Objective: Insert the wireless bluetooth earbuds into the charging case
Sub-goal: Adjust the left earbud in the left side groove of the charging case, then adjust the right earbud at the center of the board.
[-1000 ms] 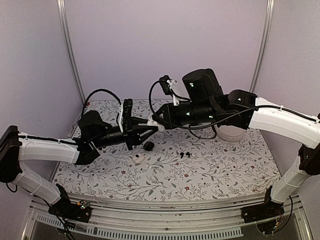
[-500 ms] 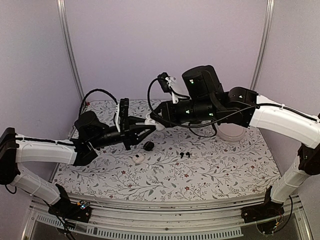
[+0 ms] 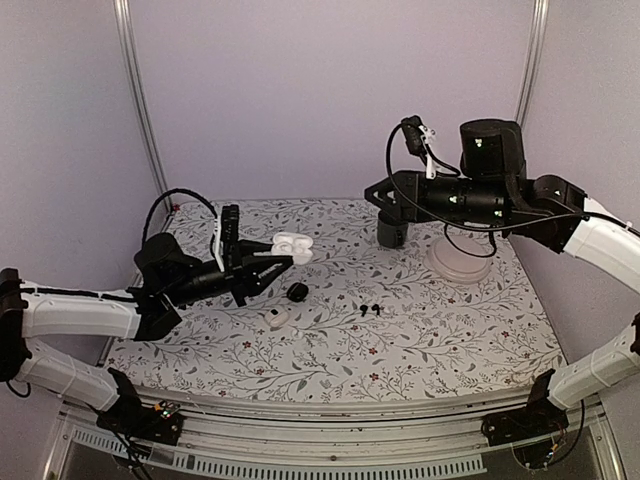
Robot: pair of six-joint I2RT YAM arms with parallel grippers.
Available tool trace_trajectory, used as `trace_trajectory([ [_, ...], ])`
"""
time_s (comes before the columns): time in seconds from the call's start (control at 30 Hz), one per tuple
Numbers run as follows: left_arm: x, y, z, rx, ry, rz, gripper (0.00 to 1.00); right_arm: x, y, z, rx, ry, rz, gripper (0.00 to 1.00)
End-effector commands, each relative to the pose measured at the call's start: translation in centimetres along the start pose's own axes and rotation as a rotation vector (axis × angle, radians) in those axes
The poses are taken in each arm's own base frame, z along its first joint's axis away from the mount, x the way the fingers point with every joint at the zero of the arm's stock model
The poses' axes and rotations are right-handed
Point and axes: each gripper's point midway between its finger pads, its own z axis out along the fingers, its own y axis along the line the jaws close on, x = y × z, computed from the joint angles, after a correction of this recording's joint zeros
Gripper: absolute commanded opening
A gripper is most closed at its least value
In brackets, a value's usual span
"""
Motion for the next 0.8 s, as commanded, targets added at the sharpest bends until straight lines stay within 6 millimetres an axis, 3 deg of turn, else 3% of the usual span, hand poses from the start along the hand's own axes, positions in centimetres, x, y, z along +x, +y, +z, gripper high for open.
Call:
trace_trajectory([
  [0.0, -1.6, 1.2, -1.6, -0.070, -0.035, 0.024, 0.00, 4.2, -4.3, 0.4, 0.096, 0.080, 0.047, 0.37],
  [0.17, -2.6, 2.1, -3.5, -0.135, -0.055, 0.045, 0.00, 9.7, -5.9, 2.8, 0.101, 0.182, 0.049, 0.43],
  [0.4, -3.5, 3.3, -6.0, -0.215, -0.095, 0.045, 0.00, 17.3, -4.6, 9.3, 0.038, 0.300, -0.064, 0.50],
  [0.5, -3.7, 3.6, -6.7, -0.230, -0.106, 0.044, 0.00, 19.8, -4.5, 11.9, -0.013, 0.336, -0.066, 0.51],
  [0.53, -3.8, 3.7, -6.8, -0.234, -0.112, 0.042, 0.00, 20.6, -4.6, 12.8, -0.018, 0.350, -0.067, 0.59],
  [0.57, -3.9, 3.8, -7.0, -0.234, -0.114, 0.041, 0.00, 21.3, -4.7, 13.7, -0.023, 0.367, -0.077, 0.60],
  [0.77, -3.9, 3.9, -7.3, -0.237, -0.123, 0.030, 0.00, 25.4, -5.8, 18.3, -0.015, 0.487, -0.097, 0.59],
])
